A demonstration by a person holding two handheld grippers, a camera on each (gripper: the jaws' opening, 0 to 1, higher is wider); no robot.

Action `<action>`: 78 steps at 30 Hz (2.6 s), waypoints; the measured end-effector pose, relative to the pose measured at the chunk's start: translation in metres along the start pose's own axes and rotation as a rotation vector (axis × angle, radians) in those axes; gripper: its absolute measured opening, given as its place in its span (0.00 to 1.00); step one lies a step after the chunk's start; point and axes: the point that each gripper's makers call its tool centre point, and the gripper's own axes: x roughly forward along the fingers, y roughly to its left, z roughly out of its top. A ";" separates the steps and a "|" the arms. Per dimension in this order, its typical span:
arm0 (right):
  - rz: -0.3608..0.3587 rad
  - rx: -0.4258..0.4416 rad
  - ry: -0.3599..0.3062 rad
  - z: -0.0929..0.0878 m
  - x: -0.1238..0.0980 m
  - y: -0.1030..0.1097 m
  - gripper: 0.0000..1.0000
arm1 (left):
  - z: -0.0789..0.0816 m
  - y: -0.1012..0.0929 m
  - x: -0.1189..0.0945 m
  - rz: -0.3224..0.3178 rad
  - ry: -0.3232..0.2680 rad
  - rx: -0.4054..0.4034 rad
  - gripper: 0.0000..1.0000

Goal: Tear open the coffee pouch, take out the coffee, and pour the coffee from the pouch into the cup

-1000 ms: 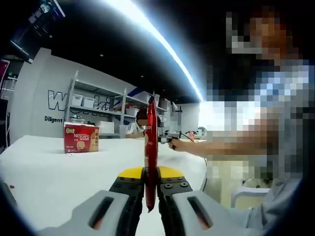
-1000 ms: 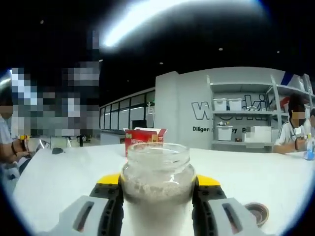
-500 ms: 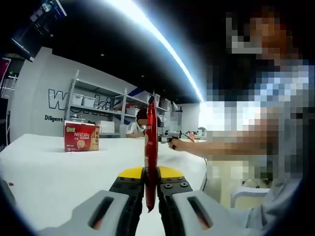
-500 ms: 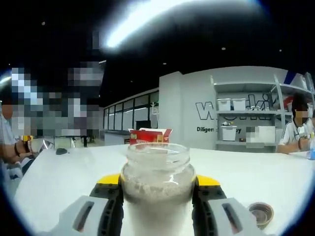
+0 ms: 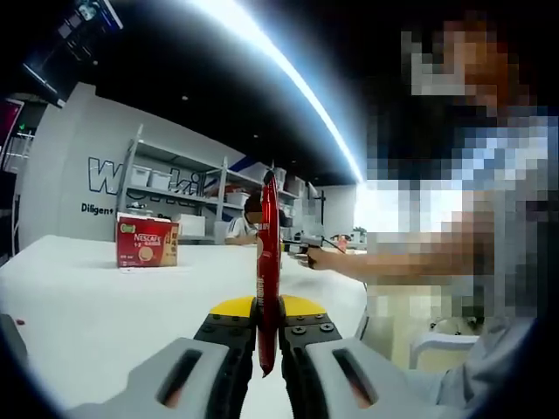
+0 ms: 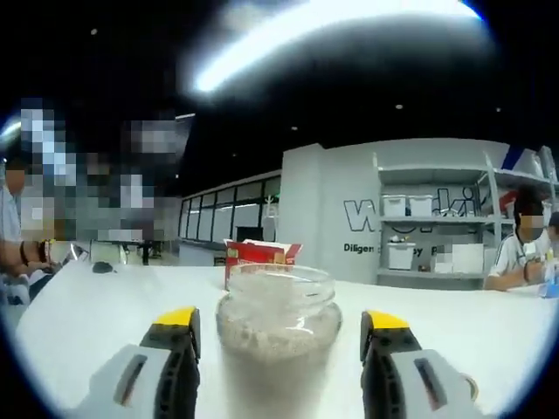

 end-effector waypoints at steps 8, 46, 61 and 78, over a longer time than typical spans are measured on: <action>0.010 0.027 0.057 -0.004 0.004 -0.001 0.72 | 0.000 0.004 0.000 -0.003 -0.004 -0.002 0.12; -0.101 0.042 0.064 -0.008 -0.002 0.006 0.53 | 0.003 -0.003 0.006 -0.019 -0.011 -0.002 0.12; -0.075 0.043 0.063 -0.006 0.001 0.025 0.53 | 0.013 -0.008 0.010 -0.017 -0.026 0.011 0.12; -0.077 0.046 0.055 -0.006 0.001 0.022 0.53 | 0.010 -0.009 0.013 -0.005 -0.005 0.003 0.12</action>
